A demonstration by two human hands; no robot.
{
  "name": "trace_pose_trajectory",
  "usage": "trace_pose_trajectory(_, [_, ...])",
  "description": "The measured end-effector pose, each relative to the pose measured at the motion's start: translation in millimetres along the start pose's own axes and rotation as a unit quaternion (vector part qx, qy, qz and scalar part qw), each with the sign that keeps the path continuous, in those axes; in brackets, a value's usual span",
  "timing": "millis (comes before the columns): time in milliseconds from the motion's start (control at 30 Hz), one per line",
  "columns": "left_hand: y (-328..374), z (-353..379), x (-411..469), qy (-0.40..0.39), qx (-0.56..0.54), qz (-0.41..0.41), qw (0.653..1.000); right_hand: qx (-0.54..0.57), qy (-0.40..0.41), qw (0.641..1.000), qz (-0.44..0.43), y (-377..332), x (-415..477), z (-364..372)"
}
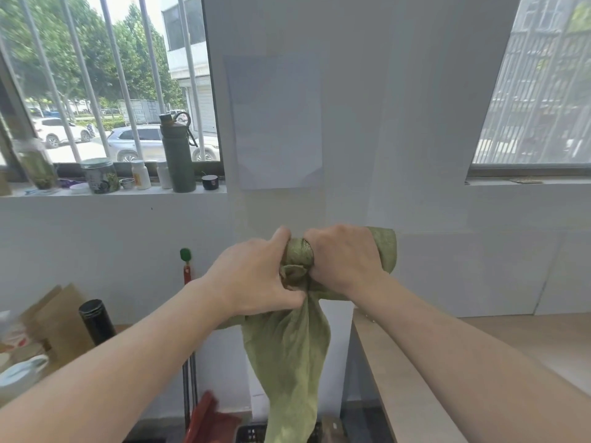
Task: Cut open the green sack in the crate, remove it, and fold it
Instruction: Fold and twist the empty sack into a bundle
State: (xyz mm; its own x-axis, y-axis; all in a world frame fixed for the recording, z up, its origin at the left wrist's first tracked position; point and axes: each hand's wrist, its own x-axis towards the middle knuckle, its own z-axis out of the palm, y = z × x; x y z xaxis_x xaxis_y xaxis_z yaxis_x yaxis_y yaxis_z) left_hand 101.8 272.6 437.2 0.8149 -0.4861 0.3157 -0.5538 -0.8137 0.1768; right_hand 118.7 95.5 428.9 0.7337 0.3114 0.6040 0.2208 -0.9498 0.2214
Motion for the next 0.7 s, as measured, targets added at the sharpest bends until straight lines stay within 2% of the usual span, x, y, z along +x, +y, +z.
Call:
trace_pose_trajectory(100, [5, 18, -1, 0.071, 0.147, -0.008, 0.987, 0.036, -0.064, 0.997, 0.028, -3, 0, -3])
trace_pose_trajectory(233, [0, 25, 3, 0.097, 0.189, -0.052, 0.976, 0.074, -0.095, 0.992, 0.033, -13, 3, -9])
trace_pose_trajectory(333, [-6, 22, 6, 0.086, 0.174, -0.041, 0.98, 0.075, -0.089, 0.993, 0.031, -13, -1, -7])
trace_pose_trajectory(433, [-10, 15, 8, 0.087, 0.157, -0.029, 0.983, 0.059, -0.039, 0.997, 0.007, -13, -3, -1])
trace_pose_trajectory(567, [-18, 7, 17, 0.084, 0.109, -0.073, 0.988, -0.004, 0.045, 0.999, -0.025, -13, -7, 5])
trace_pose_trajectory(700, [-25, 4, 23, 0.088, 0.031, -0.103, 0.99, -0.004, 0.049, 0.998, -0.041, -13, -15, 7])
